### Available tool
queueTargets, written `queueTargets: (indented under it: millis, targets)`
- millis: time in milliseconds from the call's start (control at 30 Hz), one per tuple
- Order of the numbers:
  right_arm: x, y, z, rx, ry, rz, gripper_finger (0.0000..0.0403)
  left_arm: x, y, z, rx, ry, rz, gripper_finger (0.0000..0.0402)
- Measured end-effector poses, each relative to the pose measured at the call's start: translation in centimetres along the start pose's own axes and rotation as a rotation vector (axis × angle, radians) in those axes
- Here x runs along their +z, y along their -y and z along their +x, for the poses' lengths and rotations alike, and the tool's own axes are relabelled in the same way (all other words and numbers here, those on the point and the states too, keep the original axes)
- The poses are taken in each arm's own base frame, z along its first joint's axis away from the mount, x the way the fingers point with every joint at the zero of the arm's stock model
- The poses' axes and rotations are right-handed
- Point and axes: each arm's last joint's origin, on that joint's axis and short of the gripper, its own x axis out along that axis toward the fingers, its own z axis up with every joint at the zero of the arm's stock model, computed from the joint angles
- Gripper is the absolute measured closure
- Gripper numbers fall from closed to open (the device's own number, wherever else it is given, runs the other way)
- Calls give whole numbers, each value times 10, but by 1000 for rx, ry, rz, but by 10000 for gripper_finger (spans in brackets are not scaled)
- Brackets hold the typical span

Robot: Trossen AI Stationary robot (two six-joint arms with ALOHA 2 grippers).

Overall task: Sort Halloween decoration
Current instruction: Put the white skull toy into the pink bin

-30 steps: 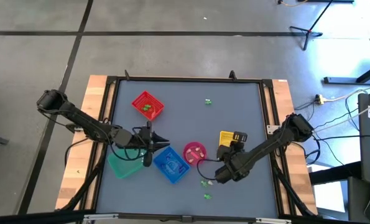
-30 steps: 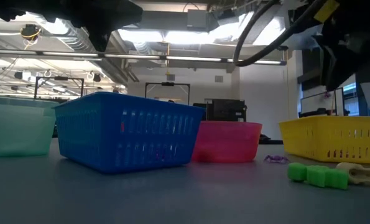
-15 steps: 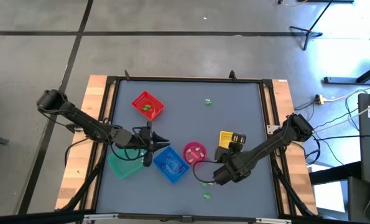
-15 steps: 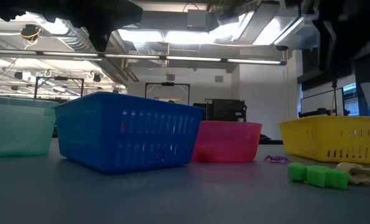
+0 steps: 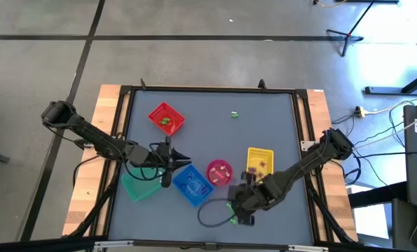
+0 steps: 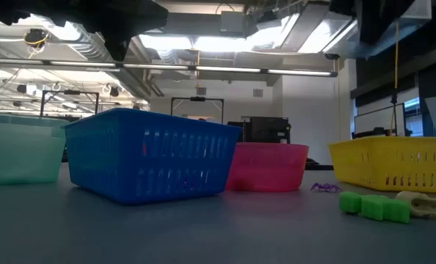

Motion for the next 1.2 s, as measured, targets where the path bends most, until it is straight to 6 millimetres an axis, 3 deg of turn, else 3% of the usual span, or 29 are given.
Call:
queueTargets:
  millis: [133, 300, 733, 1200]
  targets:
    - [-8, -16, 9, 72, 62, -81, 267, 0, 0, 0, 0, 0, 0, 346]
    - [-22, -24, 24, 33, 102, -120, 267, 0, 0, 0, 0, 0, 0, 346]
    - [-43, -12, 60, -38, 146, -124, 267, 0, 0, 0, 0, 0, 0, 346]
    - [-51, -5, 76, -73, 157, -124, 267, 0, 0, 0, 0, 0, 0, 346]
